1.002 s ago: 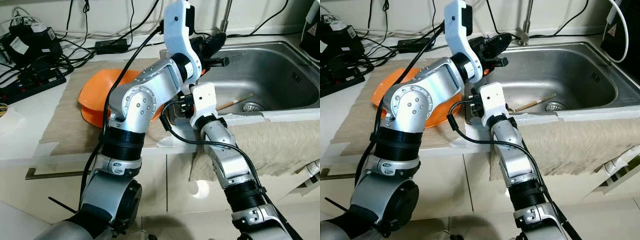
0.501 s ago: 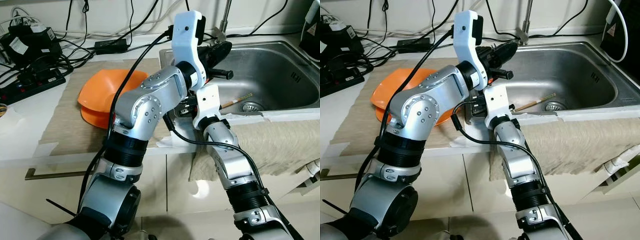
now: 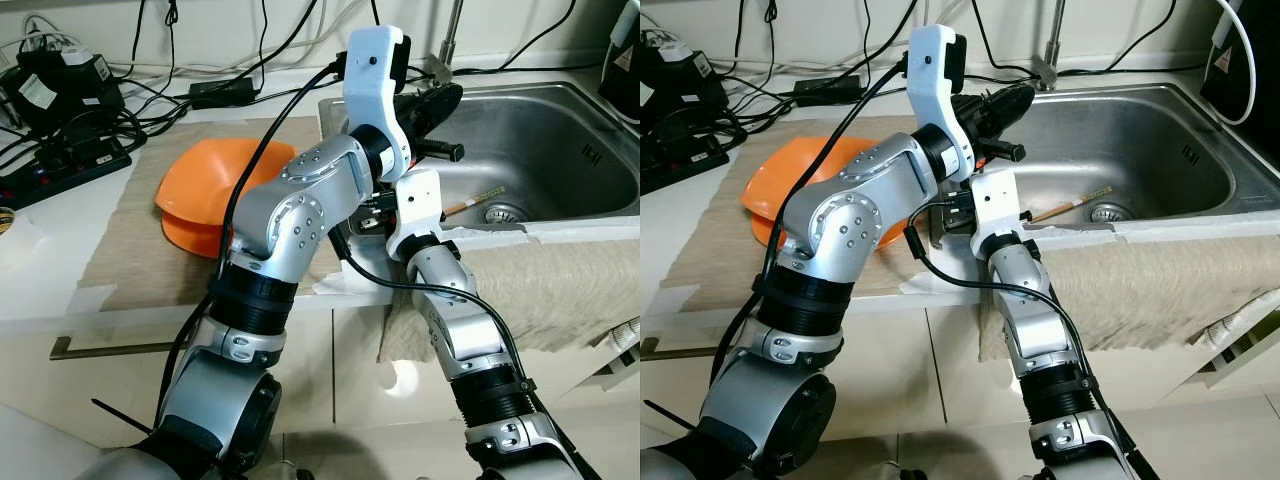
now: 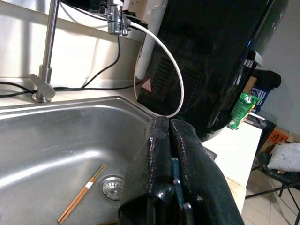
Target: Kitchen organization
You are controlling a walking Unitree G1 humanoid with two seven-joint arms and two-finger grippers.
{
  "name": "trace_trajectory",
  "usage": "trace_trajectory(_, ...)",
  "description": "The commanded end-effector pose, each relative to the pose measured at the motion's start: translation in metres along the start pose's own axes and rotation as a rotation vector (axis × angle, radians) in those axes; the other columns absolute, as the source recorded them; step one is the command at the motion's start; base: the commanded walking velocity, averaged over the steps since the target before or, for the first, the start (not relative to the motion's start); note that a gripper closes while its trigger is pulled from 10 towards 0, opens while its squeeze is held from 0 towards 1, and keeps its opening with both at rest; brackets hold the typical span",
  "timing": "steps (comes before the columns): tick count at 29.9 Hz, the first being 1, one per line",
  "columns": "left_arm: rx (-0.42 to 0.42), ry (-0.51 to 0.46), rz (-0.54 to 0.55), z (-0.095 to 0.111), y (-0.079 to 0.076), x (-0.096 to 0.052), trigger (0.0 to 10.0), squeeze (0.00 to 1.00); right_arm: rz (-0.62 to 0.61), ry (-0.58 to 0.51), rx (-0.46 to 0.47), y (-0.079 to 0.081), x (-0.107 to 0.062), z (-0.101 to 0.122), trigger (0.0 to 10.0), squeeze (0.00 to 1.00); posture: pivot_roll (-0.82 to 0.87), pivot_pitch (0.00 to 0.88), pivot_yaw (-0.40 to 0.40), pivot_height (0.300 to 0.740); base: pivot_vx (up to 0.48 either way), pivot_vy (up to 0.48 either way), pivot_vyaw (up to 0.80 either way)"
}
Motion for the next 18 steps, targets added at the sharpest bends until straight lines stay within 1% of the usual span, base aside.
trace_trajectory(1,0.037,0.012,0.016,0.0016,0.0029,0.0013,10.0,0.00,0.007,-0.009,0.001,0.0011,-0.0005,0.0038,0.0,0.00,-0.04,0.000,0.090,0.740,0.000,0.000,0.00)
trace_trajectory(5,0.037,0.012,0.018,0.0017,0.0035,0.0017,10.0,0.00,0.006,-0.008,0.002,0.0012,-0.0006,0.0036,0.0,0.00,-0.04,0.000,0.091,0.740,0.000,0.000,0.00)
trace_trajectory(6,0.042,0.011,0.020,0.0018,0.0039,0.0018,10.0,1.00,0.006,-0.007,0.003,0.0014,-0.0008,0.0035,0.0,0.00,-0.04,0.000,0.092,0.740,0.000,0.000,0.00)
trace_trajectory(12,0.056,0.010,0.021,0.0021,0.0040,0.0025,10.0,1.00,0.010,-0.006,0.003,0.0033,-0.0016,0.0032,0.0,0.00,-0.04,0.000,0.095,0.740,0.000,0.000,0.00)
trace_trajectory(18,0.086,-0.009,0.016,0.0086,0.0013,0.0033,10.0,1.00,0.011,-0.005,0.002,0.0033,-0.0018,0.0028,0.0,0.00,-0.04,0.000,0.096,0.740,0.000,0.000,0.00)
Point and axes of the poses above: a point about 5 cm out from each wrist's last joint towards the gripper, its own x axis pointing out of the wrist towards the gripper, its own z axis along the axis of the wrist's last joint, y = z × x, the point moved 3 cm from there along x, pointing out of the wrist towards the gripper, and after that the axes turned 15 degrees about -x, right-handed, at the moved point
